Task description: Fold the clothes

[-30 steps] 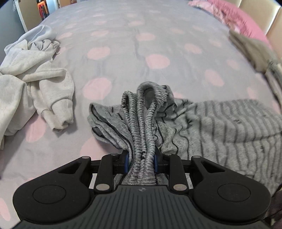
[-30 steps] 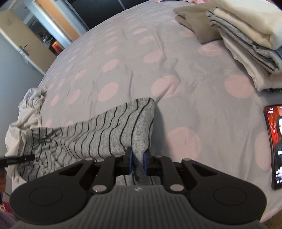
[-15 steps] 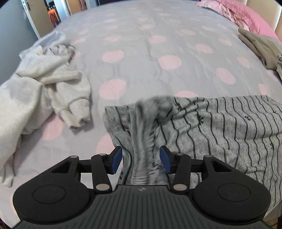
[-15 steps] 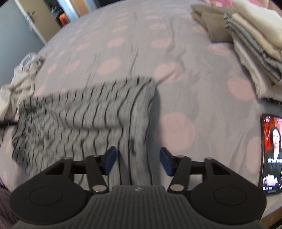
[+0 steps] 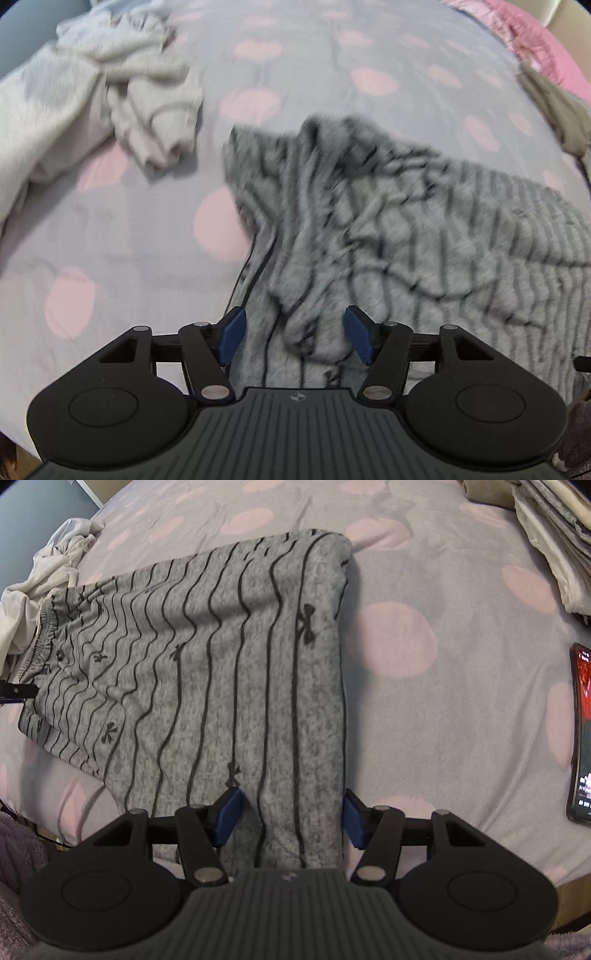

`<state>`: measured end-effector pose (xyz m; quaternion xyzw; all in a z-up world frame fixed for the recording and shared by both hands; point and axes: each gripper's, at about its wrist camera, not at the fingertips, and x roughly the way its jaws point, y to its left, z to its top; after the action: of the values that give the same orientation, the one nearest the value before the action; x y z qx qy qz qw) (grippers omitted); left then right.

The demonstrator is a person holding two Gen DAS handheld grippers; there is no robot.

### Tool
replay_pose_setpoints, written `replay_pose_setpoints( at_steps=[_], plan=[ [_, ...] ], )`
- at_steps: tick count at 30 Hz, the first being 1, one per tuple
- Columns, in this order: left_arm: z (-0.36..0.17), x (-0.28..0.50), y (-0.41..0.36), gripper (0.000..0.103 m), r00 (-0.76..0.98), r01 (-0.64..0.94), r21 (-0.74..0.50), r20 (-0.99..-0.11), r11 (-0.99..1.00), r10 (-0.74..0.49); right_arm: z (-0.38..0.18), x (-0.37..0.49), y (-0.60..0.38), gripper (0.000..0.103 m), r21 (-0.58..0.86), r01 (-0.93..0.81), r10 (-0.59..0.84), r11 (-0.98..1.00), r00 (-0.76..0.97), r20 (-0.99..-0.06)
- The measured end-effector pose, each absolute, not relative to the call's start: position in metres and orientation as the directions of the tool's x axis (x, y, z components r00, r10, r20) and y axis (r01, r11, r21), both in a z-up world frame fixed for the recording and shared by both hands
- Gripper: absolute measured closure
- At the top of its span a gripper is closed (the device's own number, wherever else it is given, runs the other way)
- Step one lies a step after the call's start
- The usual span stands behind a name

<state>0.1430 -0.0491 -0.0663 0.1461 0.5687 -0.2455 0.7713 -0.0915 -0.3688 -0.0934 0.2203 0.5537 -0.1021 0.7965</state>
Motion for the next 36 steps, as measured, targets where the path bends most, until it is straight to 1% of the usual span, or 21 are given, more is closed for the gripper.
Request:
replay_pose_setpoints(
  at_steps=[1,3,5,7,8,9,10,12,13,14,16,18,22,25,28,29,30,31,33,34,36],
  plan=[
    [-0.073,0.145,-0.048,0.045,0.221,0.54,-0.052,-0.954,0.84,-0.202,-0.094,-0.091,-0.369,0.042,0.24,0.408,0.084,0.881,0.362,-0.928],
    [-0.081,0.146,-0.048,0.039,0.215,0.541,-0.05,-0.957,0.84,-0.195,-0.096,-0.091,-0.367,0.042,0.244,0.414,0.091,0.877,0.356,-0.93],
    [-0.086,0.146,-0.048,0.036,0.211,0.545,-0.045,-0.959,0.837,-0.189,-0.102,-0.091,-0.367,0.042,0.252,0.416,0.104,0.874,0.347,-0.932],
    [-0.089,0.143,-0.05,0.035,0.211,0.552,-0.031,-0.962,0.834,-0.175,-0.105,-0.09,-0.366,0.043,0.258,0.416,0.111,0.872,0.346,-0.932],
    [-0.089,0.142,-0.052,0.036,0.211,0.557,-0.028,-0.962,0.83,-0.174,-0.106,-0.09,-0.366,0.05,0.261,0.415,0.113,0.872,0.349,-0.93],
    [-0.088,0.14,-0.053,0.041,0.21,0.563,-0.027,-0.962,0.826,-0.175,-0.105,-0.09,-0.365,0.059,0.27,0.408,0.122,0.872,0.354,-0.927],
    [-0.088,0.139,-0.054,0.047,0.209,0.57,-0.026,-0.962,0.821,-0.175,-0.104,-0.09,-0.364,0.063,0.275,0.405,0.127,0.872,0.355,-0.926],
    [-0.085,0.137,-0.057,0.09,0.173,0.587,-0.069,-0.963,0.807,-0.209,-0.101,-0.09,-0.363,0.078,0.284,0.401,0.137,0.871,0.358,-0.924],
    [-0.083,0.135,-0.058,0.092,0.153,0.594,-0.088,-0.964,0.799,-0.22,-0.098,-0.09,-0.363,0.079,0.285,0.4,0.138,0.871,0.357,-0.924],
    [-0.081,0.131,-0.061,0.096,0.161,0.613,-0.068,-0.964,0.787,-0.209,-0.095,-0.09,-0.365,0.082,0.298,0.405,0.15,0.864,0.359,-0.921],
    [-0.075,0.126,-0.063,0.098,0.176,0.648,-0.027,-0.967,0.761,-0.184,-0.089,-0.091,-0.37,0.084,0.334,0.418,0.183,0.845,0.362,-0.914],
    [-0.064,0.128,-0.058,0.098,0.169,0.632,-0.042,-0.967,0.774,-0.191,-0.083,-0.094,-0.377,0.085,0.39,0.437,0.234,0.81,0.369,-0.899],
    [-0.044,0.129,-0.046,0.098,0.192,0.618,-0.05,-0.958,0.785,-0.212,-0.077,-0.102,-0.389,0.085,0.527,0.462,0.384,0.714,0.371,-0.846],
    [-0.045,0.127,-0.047,0.097,0.186,0.614,-0.048,-0.961,0.788,-0.203,-0.084,-0.097,-0.384,0.085,0.504,0.465,0.377,0.728,0.343,-0.86],
    [-0.048,0.132,-0.054,0.093,0.204,0.621,-0.018,-0.962,0.783,-0.184,-0.092,-0.091,-0.377,0.084,0.444,0.454,0.324,0.772,0.32,-0.89],
    [-0.049,0.132,-0.055,0.087,0.216,0.623,-0.009,-0.959,0.782,-0.183,-0.093,-0.089,-0.374,0.082,0.423,0.449,0.303,0.787,0.315,-0.899],
    [-0.047,0.131,-0.054,0.081,0.223,0.623,-0.007,-0.957,0.782,-0.186,-0.094,-0.088,-0.371,0.077,0.402,0.443,0.284,0.801,0.31,-0.907],
    [-0.045,0.128,-0.054,0.077,0.235,0.621,0.0,-0.954,0.784,-0.186,-0.095,-0.087,-0.37,0.075,0.387,0.435,0.269,0.813,0.308,-0.913],
    [-0.04,0.121,-0.054,0.062,0.27,0.617,0.023,-0.945,0.786,-0.185,-0.093,-0.087,-0.369,0.067,0.35,0.423,0.234,0.836,0.302,-0.924],
    [-0.036,0.115,-0.056,0.059,0.294,0.615,0.039,-0.938,0.787,-0.183,-0.09,-0.087,-0.37,0.066,0.337,0.419,0.22,0.843,0.304,-0.927],
    [-0.029,0.103,-0.061,0.058,0.336,0.615,0.066,-0.924,0.786,-0.185,-0.085,-0.087,-0.372,0.062,0.332,0.418,0.21,0.846,0.311,-0.927]
  ],
)
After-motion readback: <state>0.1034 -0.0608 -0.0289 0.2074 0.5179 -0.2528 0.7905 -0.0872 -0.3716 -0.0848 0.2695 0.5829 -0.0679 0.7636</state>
